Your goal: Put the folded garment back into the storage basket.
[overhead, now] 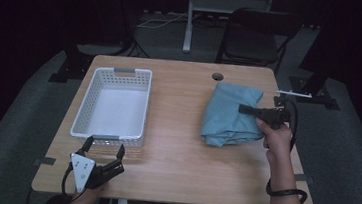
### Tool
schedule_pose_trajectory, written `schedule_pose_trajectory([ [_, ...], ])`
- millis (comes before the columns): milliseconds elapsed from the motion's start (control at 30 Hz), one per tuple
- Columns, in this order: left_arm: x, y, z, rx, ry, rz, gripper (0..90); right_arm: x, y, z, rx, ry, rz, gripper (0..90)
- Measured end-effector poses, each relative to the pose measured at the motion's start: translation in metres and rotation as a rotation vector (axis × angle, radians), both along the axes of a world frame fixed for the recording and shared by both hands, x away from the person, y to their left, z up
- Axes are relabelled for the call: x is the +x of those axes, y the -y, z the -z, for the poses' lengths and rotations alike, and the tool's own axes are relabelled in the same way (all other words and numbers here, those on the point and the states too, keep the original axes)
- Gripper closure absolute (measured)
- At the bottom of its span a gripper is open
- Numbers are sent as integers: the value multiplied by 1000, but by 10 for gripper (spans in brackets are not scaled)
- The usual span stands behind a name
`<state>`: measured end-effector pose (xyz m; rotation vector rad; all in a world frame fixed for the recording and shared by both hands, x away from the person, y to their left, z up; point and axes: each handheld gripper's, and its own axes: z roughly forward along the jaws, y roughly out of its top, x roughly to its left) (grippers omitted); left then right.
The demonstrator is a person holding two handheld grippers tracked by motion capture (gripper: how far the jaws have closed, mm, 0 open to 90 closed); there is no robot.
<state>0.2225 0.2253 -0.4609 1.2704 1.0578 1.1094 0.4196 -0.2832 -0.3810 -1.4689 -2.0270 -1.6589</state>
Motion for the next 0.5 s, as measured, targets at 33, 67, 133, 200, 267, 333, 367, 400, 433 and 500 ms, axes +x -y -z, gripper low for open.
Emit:
schedule_pose_trajectory([
  [33,0,0,0,0,0,0,38,0,0,-2,-1,2,0,725],
  [67,0,0,0,0,0,0,38,-1,0,-4,0,5,-2,725],
  [133,0,0,0,1,-2,0,38,-1,-1,-8,1,8,-2,725],
  [200,0,0,0,1,-4,1,38,-1,-1,-12,3,14,-2,725],
  [267,0,0,0,1,-5,1,38,-2,-1,-15,8,20,-1,725],
  [333,0,0,0,0,-1,0,38,-2,-2,-17,14,27,-1,725],
  [367,0,0,0,-1,1,0,38,-2,-2,-18,16,30,-3,725],
  [400,0,0,0,0,0,0,38,-2,-2,-19,25,32,-4,725],
  [433,0,0,0,0,-1,0,38,-2,-3,-20,32,33,-5,725],
  [500,0,0,0,1,-2,0,38,-1,-3,-22,45,36,-9,725],
])
